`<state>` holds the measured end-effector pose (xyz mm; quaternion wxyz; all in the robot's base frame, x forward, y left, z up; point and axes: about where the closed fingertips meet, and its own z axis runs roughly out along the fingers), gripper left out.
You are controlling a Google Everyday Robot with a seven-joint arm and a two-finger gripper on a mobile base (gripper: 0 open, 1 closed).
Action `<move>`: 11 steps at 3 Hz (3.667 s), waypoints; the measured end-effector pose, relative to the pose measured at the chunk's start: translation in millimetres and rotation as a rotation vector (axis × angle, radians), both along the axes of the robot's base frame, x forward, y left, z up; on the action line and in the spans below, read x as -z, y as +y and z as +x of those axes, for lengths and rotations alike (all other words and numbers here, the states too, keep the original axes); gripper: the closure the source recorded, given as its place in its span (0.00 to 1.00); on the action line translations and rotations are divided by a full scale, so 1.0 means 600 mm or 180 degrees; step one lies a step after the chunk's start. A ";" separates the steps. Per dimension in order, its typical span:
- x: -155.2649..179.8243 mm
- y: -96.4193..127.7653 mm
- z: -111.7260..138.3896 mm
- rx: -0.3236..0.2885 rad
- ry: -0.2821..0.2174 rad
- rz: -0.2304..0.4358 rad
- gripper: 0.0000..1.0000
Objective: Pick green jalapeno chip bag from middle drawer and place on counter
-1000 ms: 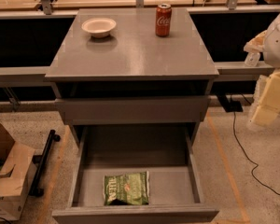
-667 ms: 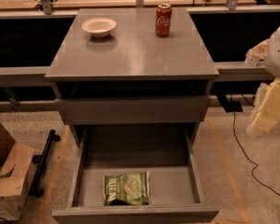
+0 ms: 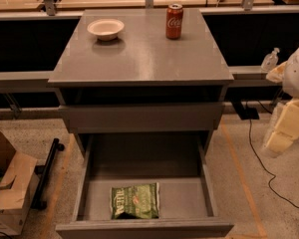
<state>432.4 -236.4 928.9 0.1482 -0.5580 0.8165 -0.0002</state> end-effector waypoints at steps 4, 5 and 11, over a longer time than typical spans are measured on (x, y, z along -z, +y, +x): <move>0.262 0.125 -0.029 -0.0417 0.0494 0.0256 0.00; 0.270 0.126 -0.030 -0.0368 0.0493 0.0331 0.00; 0.528 0.334 0.135 -0.0500 0.0183 0.0811 0.00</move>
Offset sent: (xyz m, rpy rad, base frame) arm -0.0221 0.0809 -0.1757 0.0820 0.1753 0.1697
